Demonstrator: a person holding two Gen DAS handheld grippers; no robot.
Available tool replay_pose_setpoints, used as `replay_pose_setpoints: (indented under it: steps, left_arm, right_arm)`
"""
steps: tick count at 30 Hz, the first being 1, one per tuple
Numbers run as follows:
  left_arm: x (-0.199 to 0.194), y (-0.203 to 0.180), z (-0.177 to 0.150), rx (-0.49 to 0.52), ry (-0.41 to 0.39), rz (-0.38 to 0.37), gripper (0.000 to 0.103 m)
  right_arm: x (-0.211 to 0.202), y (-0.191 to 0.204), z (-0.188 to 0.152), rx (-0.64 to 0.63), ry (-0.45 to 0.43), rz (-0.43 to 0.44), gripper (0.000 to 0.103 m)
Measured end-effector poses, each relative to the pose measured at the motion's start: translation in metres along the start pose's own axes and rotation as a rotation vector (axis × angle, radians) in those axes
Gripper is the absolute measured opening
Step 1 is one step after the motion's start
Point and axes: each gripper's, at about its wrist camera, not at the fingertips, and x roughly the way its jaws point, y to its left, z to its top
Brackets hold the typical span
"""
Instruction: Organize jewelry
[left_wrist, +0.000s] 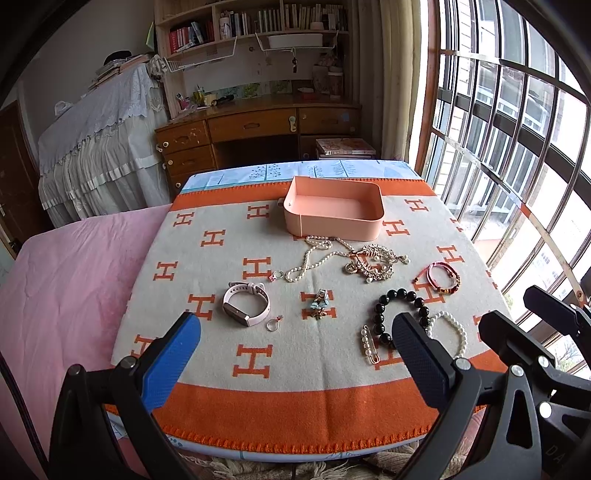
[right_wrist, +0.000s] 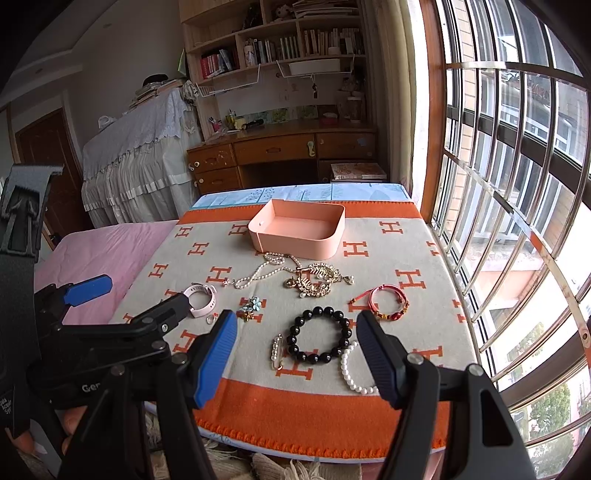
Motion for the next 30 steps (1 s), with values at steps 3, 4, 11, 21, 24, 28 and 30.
replay_pose_setpoints:
  steps: [3, 4, 11, 21, 24, 28, 30]
  left_arm:
    - [0.000, 0.002, -0.004, 0.001, 0.006, 0.000, 0.102]
    - [0.001, 0.003, -0.003, 0.001, 0.010, 0.000, 0.102]
    - [0.003, 0.003, 0.000, 0.002, 0.017, -0.001, 0.102]
    - [0.002, 0.006, 0.006, 0.009, 0.014, -0.001, 0.102]
    - [0.005, 0.004, 0.015, 0.011, 0.019, -0.002, 0.102]
    - [0.010, 0.003, 0.023, 0.008, 0.041, -0.003, 0.102]
    - [0.014, 0.003, 0.027, 0.005, 0.050, -0.005, 0.102]
  right_arm:
    - [0.000, 0.000, 0.000, 0.000, 0.001, 0.001, 0.068]
    - [0.000, 0.000, 0.001, 0.000, 0.001, 0.001, 0.068]
    - [0.000, -0.002, 0.003, 0.003, 0.004, 0.002, 0.068]
    - [-0.001, 0.001, 0.001, 0.007, 0.002, 0.000, 0.068]
    - [-0.003, 0.003, 0.000, 0.008, 0.003, 0.000, 0.068]
    - [-0.002, 0.001, 0.002, 0.009, 0.006, 0.002, 0.068]
    - [-0.001, 0.001, 0.000, 0.010, 0.011, 0.003, 0.068]
